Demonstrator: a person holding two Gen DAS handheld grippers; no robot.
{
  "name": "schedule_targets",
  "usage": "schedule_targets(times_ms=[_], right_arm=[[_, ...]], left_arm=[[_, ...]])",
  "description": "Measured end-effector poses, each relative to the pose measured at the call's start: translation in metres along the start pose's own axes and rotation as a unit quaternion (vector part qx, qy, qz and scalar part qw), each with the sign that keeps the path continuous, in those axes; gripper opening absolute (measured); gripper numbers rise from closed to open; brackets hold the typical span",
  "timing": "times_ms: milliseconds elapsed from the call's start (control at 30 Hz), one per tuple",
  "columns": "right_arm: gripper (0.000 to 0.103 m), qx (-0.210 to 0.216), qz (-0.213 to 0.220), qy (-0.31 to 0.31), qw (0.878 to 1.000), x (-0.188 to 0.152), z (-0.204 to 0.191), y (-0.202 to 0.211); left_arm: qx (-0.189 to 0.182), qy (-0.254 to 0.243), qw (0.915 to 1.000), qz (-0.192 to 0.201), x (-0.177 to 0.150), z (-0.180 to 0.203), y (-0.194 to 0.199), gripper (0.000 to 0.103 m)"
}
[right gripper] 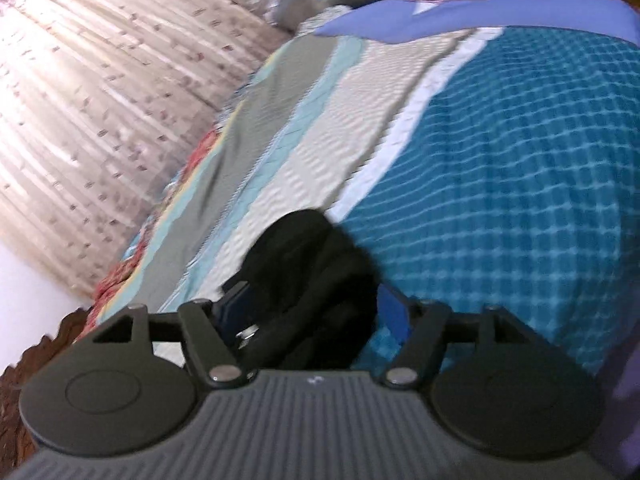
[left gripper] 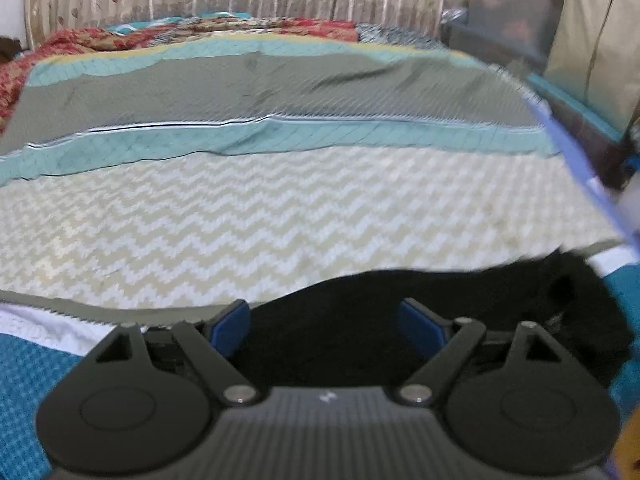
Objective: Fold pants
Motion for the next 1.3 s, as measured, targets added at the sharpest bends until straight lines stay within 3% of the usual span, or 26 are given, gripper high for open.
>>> schedule_targets(times_ms=[200, 300, 467, 533, 733, 767, 833, 900, 967, 1000, 1033, 1100, 1267, 1300], right_arm=[[0.072, -0.009, -0.009, 0.031, 0.999, -0.002, -0.001, -0.032], [0.020, 0.011, -0.049, 0.055, 0.997, -0.012, -0.020, -0.042], [0.019, 0.049, -0.041, 0.179, 0.982, -0.045, -0.091, -0.030], [0.019, 0.046, -0.037, 0.237, 0.970, -0.062, -0.113, -0.028], [0.019, 0.023, -0.036, 0.375, 0.926, -0.103, -0.141, -0.025], [0.019, 0.026, -0.035, 0.382, 0.923, -0.106, -0.144, -0.023], [0.019, 0.040, -0.035, 0.389, 0.920, -0.111, -0.152, -0.022], [0.020, 0.042, -0.036, 0.398, 0.916, -0.115, -0.155, -0.020], [0.027, 0.039, -0.034, 0.396, 0.917, -0.116, -0.152, -0.018], [0.036, 0.042, -0.035, 0.389, 0.920, -0.115, -0.149, -0.017], [0.052, 0.042, -0.037, 0.380, 0.923, -0.114, -0.145, -0.019], [0.063, 0.032, -0.034, 0.377, 0.925, -0.115, -0.140, -0.021], [0.062, 0.031, -0.045, 0.417, 0.908, -0.133, -0.154, -0.034], [0.038, 0.035, -0.049, 0.426, 0.903, -0.137, -0.160, -0.035]], left_arm=[[-0.098, -0.005, 0.9947, -0.031, 0.015, 0.054, 0.008, 0.085], [-0.133, -0.024, 0.9899, -0.043, 0.023, 0.089, 0.008, 0.085], [-0.172, -0.067, 0.9813, -0.053, 0.031, 0.148, 0.008, 0.092], [-0.178, -0.085, 0.9784, -0.064, 0.033, 0.168, 0.004, 0.103], [-0.172, -0.097, 0.9741, -0.110, 0.027, 0.193, -0.017, 0.102], [-0.162, -0.098, 0.9758, -0.110, 0.025, 0.192, -0.020, 0.098], [-0.151, -0.101, 0.9759, -0.120, 0.021, 0.189, -0.029, 0.041], [-0.149, -0.085, 0.9760, -0.134, 0.020, 0.179, -0.036, 0.024], [-0.162, -0.057, 0.9755, -0.137, 0.024, 0.161, -0.037, 0.022], [-0.166, -0.046, 0.9752, -0.139, 0.026, 0.154, -0.037, 0.021], [-0.169, -0.036, 0.9748, -0.140, 0.027, 0.147, -0.036, 0.021], [-0.179, -0.028, 0.9733, -0.141, 0.027, 0.136, -0.032, 0.021], [-0.185, -0.008, 0.9734, -0.135, 0.026, 0.110, -0.024, 0.021], [-0.187, -0.002, 0.9736, -0.131, 0.026, 0.103, -0.021, 0.021]])
Point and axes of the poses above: each gripper's, at about its wrist camera, not at the fingertips, and y roughly against the way its jaws point, z to its right, x to its top, the point moved 6 cm from there along -y, roughly the way its jaws point, and after that the axes turned 3 degrees about x, right-handed, at the moved point
